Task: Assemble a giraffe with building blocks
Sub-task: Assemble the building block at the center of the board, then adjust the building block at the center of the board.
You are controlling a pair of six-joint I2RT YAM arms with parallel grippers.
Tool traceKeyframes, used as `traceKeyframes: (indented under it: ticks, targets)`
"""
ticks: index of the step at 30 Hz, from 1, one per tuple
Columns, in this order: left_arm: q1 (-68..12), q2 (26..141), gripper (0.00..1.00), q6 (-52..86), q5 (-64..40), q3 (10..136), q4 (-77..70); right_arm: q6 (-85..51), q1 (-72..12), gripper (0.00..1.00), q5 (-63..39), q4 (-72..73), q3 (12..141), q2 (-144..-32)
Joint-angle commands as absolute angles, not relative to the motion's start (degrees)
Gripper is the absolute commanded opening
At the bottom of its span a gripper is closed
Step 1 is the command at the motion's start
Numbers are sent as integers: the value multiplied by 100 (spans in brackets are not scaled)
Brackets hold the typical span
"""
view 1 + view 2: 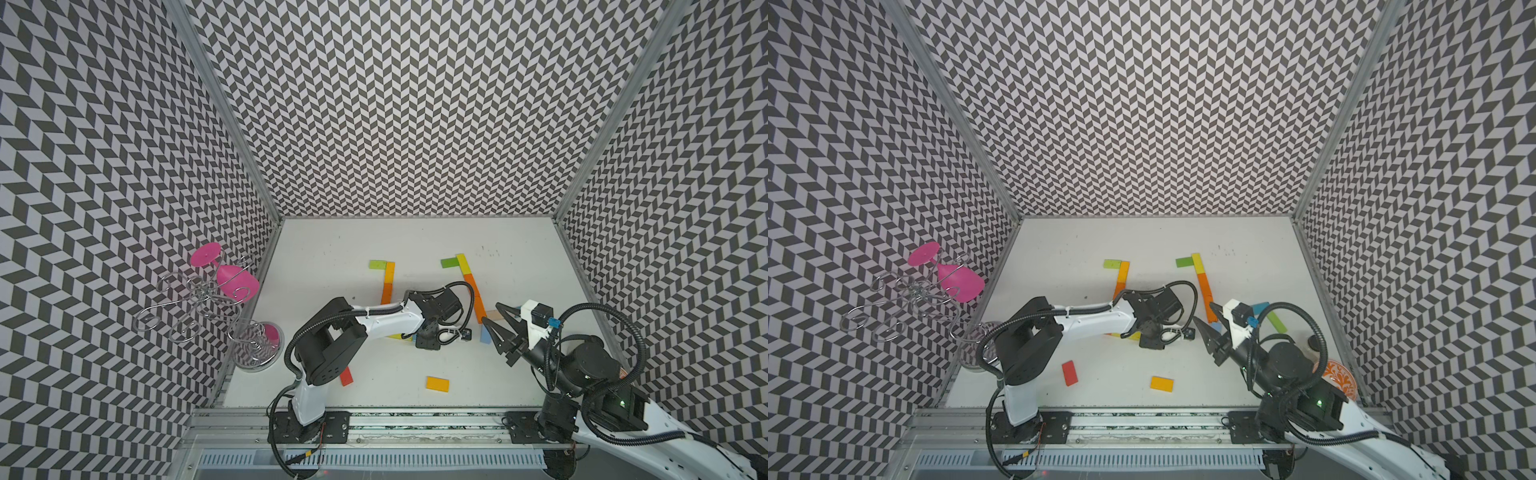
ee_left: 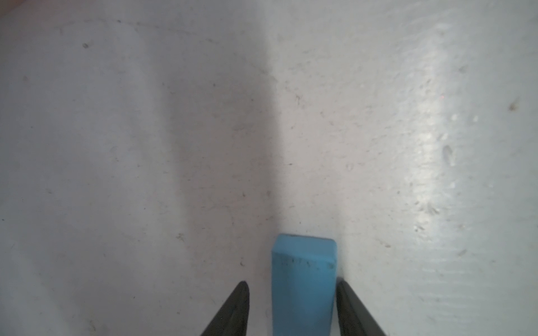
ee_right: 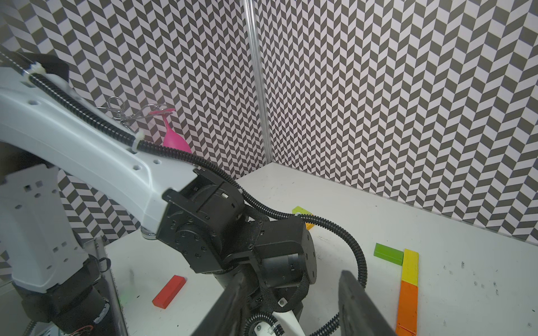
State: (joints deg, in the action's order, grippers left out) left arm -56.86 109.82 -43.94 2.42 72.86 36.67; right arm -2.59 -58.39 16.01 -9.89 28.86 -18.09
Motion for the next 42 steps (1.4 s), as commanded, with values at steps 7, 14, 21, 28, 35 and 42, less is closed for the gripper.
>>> traceKeyframes:
  ticks: [7, 14, 21, 28, 35, 42]
  targets:
    - [-5848, 10344, 71, -4456, 238, 7305, 3657, -207, -5880, 55, 1529, -636, 2851, -1957]
    - [-5924, 9140, 83, -4008, 370, 7289, 3355, 16, -5880, 62, 1642, -816, 3088, -2094]
    - [-5858, 7395, 98, -2553, 989, 6624, 3197, 205, -5880, 64, 1547, -930, 3177, -2274]
    - [-4695, 5836, 66, 504, 676, 6276, 3698, -82, -5894, 61, 198, -787, 2880, -3406]
    - [-3935, 4783, 61, 2558, 598, 5253, 3861, -1106, -6931, 60, 392, -124, 2269, -4472]
    - [-3692, 4664, 68, 3038, -62, 4601, 3450, -2005, -7582, 60, 594, -57, 2162, -5480]
